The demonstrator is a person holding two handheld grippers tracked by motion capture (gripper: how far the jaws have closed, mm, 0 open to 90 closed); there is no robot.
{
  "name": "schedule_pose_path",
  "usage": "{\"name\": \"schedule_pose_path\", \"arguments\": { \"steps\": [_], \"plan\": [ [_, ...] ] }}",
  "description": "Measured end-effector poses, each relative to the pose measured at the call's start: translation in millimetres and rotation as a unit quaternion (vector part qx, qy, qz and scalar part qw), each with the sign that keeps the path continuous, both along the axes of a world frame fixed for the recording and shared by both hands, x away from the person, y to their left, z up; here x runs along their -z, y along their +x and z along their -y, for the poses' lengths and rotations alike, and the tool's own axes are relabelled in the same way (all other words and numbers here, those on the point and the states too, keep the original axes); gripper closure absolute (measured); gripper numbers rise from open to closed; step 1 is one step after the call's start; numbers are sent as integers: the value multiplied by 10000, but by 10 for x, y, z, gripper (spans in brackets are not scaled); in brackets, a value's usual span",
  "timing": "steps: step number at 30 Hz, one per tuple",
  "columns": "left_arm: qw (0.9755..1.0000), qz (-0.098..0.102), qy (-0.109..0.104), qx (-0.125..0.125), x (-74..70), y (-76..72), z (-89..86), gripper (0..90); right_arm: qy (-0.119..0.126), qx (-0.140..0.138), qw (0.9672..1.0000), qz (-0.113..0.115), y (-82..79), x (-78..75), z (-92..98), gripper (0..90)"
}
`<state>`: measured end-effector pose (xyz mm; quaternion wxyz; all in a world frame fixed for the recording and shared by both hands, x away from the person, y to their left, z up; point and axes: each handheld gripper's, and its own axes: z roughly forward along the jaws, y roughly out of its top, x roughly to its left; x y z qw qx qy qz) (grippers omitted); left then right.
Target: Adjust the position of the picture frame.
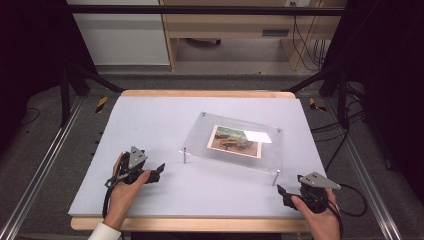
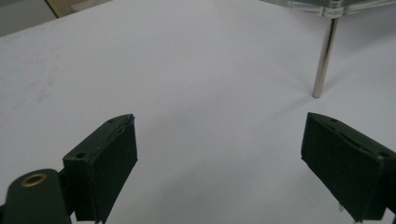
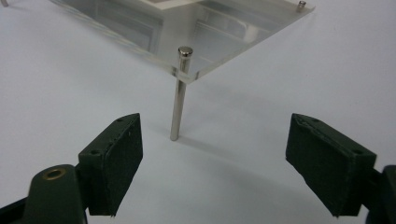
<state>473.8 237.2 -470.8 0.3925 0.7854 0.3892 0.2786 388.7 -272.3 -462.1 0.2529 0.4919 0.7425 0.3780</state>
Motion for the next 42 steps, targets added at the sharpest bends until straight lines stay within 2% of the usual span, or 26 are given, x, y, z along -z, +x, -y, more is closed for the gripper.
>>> {"name": "schedule_pose_path", "arguments": {
  "steps": [3, 5, 7, 11, 14, 17, 20, 23, 27, 28, 30, 31, 35, 38, 39, 40, 42],
  "plan": [
    [9999, 0, -62, 97, -13, -18, 62, 102, -28, -27, 10000, -50, -18, 15, -13, 235],
    [9999, 55, -63, 141, -29, -31, 93, 103, -114, 1, 9999, 81, -20, 22, -20, 237],
    [9997, 141, -125, 179, -42, -47, 132, 103, -117, 15, 9999, 96, -24, 25, -17, 237],
    [9993, 194, -202, 252, -49, -73, 170, 103, -96, 15, 9999, 80, -22, 38, -19, 242],
    [9987, 275, -281, 321, -64, -104, 216, 102, -107, -33, 9999, 18, -14, 63, -26, 308],
    [9983, 285, -339, 369, -73, -114, 241, 103, 78, -41, 9999, -118, -9, 86, -29, 338],
    [9981, 229, -424, 396, -76, -120, 277, 104, 123, 3, 9999, -112, 5, 103, -31, 367],
    [9977, 170, -479, 454, -76, -130, 317, 115, 365, 15, 9992, -168, 32, 115, -64, 394],
    [9974, 94, -553, 461, -89, -140, 370, 115, 460, 32, 9987, -194, 65, 122, -92, 399],
    [9968, 40, -643, 467, -104, -136, 399, 116, 653, 98, 9976, -189, 109, 117, -107, 392],
    [9966, 32, -676, 474, -120, -130, 415, 116, 716, 109, 9972, -187, 123, 114, -110, 385],
    [9962, 67, -732, 467, -148, -119, 439, 116, 854, 98, 9961, -185, 159, 107, -126, 384],
    [9955, 72, -818, 464, -178, -91, 477, 118, 785, 87, 9967, -196, 193, 118, -156, 403],
    [9947, 9, -908, 492, -184, -52, 514, 163, 761, 112, 9968, -197, 237, 125, -180, 488],
    [9948, 14, -890, 493, -181, -33, 527, 175, 781, 67, 9967, -192, 263, 127, -197, 547],
    [9950, 3, -880, 473, -176, -14, 541, 175, 781, 67, 9967, -192, 263, 127, -197, 547],
    [9955, -13, -828, 451, -155, 30, 564, 229, 774, 16, 9967, -244, 294, 139, -223, 618]
  ]
}}
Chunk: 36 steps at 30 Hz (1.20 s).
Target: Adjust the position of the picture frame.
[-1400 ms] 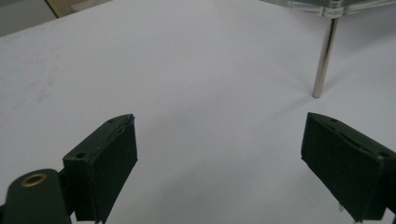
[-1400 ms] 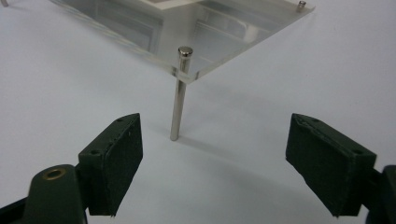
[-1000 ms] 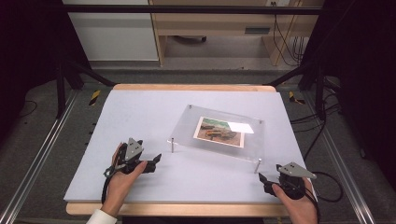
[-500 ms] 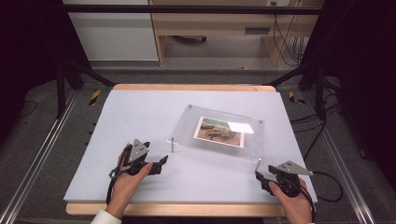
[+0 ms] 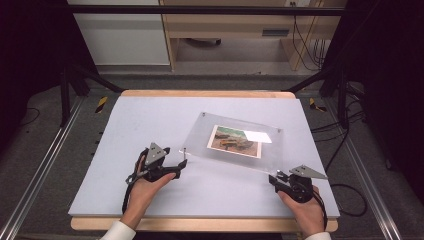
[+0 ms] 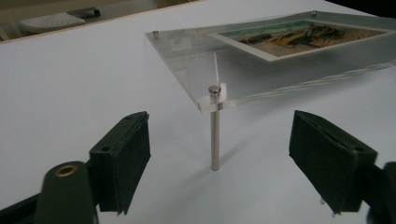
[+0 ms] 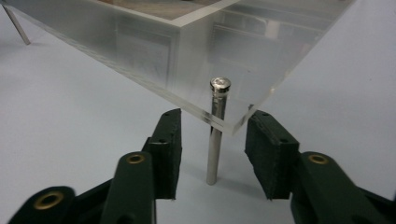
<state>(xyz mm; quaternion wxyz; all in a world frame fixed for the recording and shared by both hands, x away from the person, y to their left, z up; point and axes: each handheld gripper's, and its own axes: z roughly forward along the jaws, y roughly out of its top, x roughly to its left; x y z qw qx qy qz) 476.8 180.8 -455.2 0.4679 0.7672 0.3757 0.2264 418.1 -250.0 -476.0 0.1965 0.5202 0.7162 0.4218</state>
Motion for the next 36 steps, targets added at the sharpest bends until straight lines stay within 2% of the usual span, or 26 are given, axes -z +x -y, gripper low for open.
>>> {"name": "schedule_pose_path", "arguments": {
  "steps": [5, 8, 10, 13, 14, 16, 18, 22, 27, 32, 36],
  "plan": [
    [9999, -101, 132, 6, 63, 82, 44, 296, 70, -14, 9999, -77, 43, 12, -26, 692],
    [9996, -255, 130, 19, 122, 172, 72, 431, 73, -96, 9999, -103, 76, 27, -40, 732],
    [9994, -299, 161, -14, 143, 207, 89, 441, 72, -105, 9999, -108, 77, 27, -41, 739],
    [9990, -437, -50, -20, 186, 285, 129, 496, 87, -111, 9998, -102, 84, 27, -43, 753],
    [9988, -466, -116, -47, 200, 310, 148, 540, 117, -106, 9998, -117, 89, 28, -36, 760],
    [9987, -470, -180, -79, 210, 325, 158, 558, 123, -102, 9998, -117, 91, 29, -33, 762],
    [9990, -369, -210, -100, 210, 335, 159, 648, 135, -88, 9998, -92, 89, 27, -25, 775],
    [9992, -319, -221, -37, 229, 341, 174, 721, 171, -88, 9998, -98, 90, 21, -16, 787],
    [9983, -413, -395, 66, 242, 350, 193, 805, 169, -80, 9998, -54, 92, 19, -6, 806],
    [9975, -453, -543, 5, 221, 346, 182, 830, 179, -68, 9998, -45, 75, 11, 1, 810],
    [9976, -436, -540, -24, 215, 341, 188, 832, 144, -68, 9999, -59, 80, 17, -20, 794]
  ]
}}
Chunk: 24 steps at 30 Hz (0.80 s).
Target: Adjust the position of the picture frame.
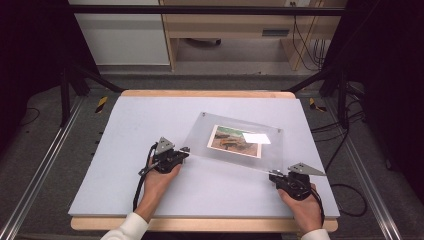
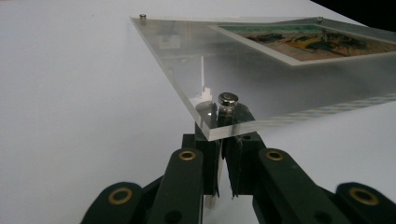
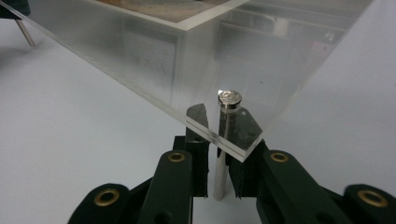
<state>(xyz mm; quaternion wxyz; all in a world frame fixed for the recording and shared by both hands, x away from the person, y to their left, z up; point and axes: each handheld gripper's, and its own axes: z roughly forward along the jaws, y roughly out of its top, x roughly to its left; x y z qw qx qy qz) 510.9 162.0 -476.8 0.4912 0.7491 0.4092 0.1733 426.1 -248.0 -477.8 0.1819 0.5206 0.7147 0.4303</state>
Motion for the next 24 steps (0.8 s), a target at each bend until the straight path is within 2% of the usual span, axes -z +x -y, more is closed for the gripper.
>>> {"name": "schedule_pose_path", "arguments": {
  "steps": [3, 6, 16, 20, 24],
  "plan": [
    [10000, -2, -16, 7, -16, 1, -3, 833, -29, -11, 10000, -12, 3, 5, 0, 795],
    [10000, -2, -56, 12, -47, -11, 5, 834, 4, 18, 9999, 101, 3, -19, 15, 810],
    [10000, 26, -58, 27, -94, -23, 14, 839, 322, 97, 9991, 256, 18, -66, 70, 841],
    [10000, 46, -62, 21, -124, -27, 20, 840, 301, 100, 9988, 365, 25, -94, 77, 846],
    [10000, 59, -28, 51, -162, -20, 25, 841, 433, 125, 9979, 456, 30, -117, 93, 842]
  ]
}}
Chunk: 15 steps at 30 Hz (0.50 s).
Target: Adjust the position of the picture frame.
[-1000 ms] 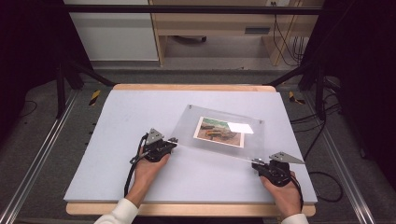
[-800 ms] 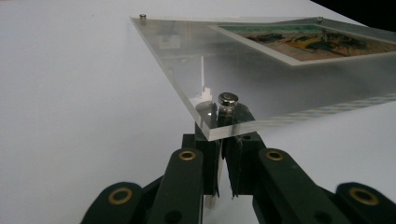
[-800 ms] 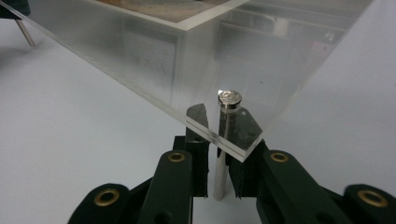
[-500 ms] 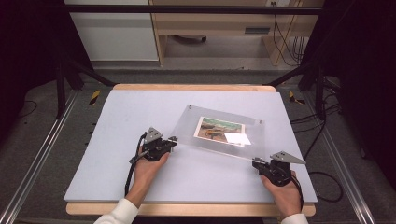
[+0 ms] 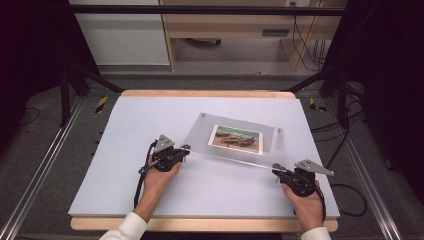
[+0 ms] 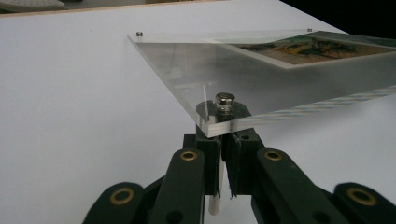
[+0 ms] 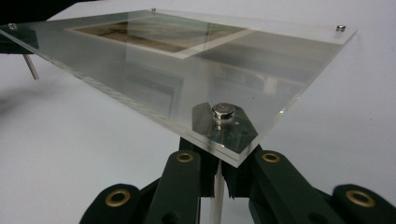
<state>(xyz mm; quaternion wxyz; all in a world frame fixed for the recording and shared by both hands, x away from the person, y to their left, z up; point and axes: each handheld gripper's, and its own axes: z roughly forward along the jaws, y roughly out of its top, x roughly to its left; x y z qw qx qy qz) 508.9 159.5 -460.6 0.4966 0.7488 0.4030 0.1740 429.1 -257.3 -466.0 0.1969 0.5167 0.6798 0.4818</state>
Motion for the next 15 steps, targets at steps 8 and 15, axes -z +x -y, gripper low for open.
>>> {"name": "schedule_pose_path", "arguments": {
  "steps": [8, 15],
  "plan": [
    [9998, -20, -37, 200, -45, 64, -22, 831, 41, 35, 10000, 61, 21, -27, -1, 847],
    [9995, -145, -24, 262, -40, 94, -15, 839, 98, 31, 9999, 37, 23, -25, 4, 845]
  ]
}}
